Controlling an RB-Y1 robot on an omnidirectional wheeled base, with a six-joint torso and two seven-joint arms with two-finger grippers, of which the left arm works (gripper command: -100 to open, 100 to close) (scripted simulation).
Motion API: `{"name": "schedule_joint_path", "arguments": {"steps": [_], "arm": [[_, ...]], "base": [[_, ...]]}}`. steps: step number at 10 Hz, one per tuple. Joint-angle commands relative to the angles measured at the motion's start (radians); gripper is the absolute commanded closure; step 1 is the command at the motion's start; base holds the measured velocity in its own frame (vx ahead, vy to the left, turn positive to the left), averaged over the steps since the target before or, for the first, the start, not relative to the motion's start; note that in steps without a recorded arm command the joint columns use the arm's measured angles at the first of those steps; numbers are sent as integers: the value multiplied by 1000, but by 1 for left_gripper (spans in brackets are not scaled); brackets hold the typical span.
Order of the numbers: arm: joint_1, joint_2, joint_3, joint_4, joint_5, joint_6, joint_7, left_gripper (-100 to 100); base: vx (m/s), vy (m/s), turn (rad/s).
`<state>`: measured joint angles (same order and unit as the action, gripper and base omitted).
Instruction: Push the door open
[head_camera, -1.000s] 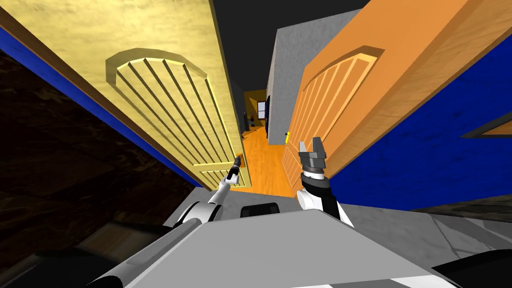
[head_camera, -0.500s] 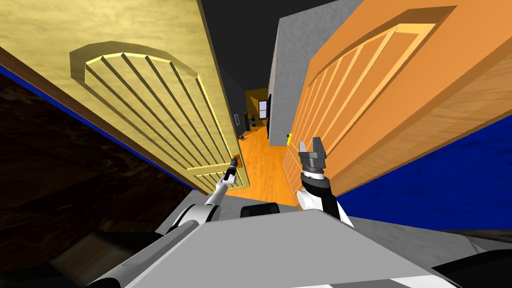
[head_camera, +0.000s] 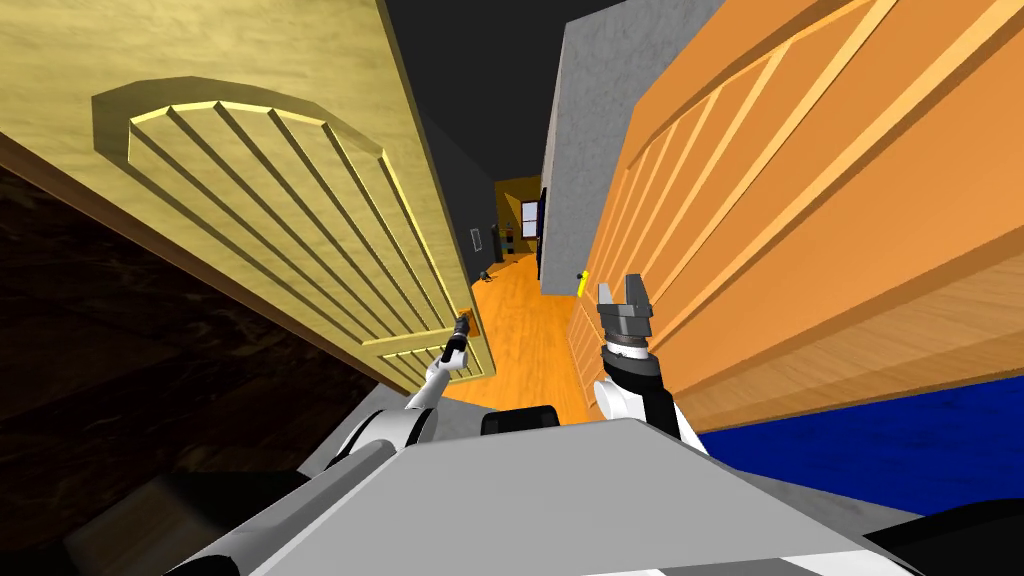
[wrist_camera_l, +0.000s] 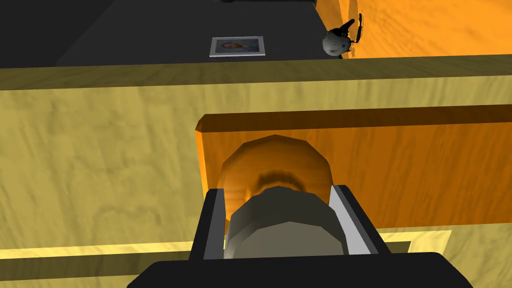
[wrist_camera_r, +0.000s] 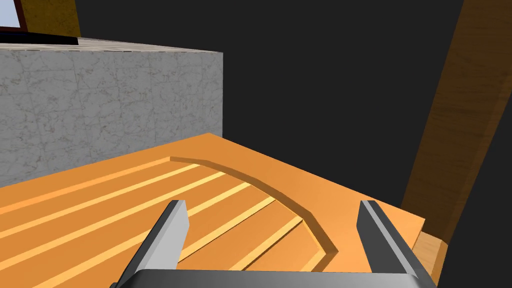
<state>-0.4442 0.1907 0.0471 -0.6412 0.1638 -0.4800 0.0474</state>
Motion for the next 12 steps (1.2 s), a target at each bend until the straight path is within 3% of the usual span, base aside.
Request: {"name": "schedule_joint_path", "arguments": {"steps": [1, 12], "arm": [[-3, 17, 26, 3, 8, 1, -8, 100], [9, 57, 110, 19, 36, -5, -35, 100]], "base": [[159, -154, 90], [151, -102, 55]]}}
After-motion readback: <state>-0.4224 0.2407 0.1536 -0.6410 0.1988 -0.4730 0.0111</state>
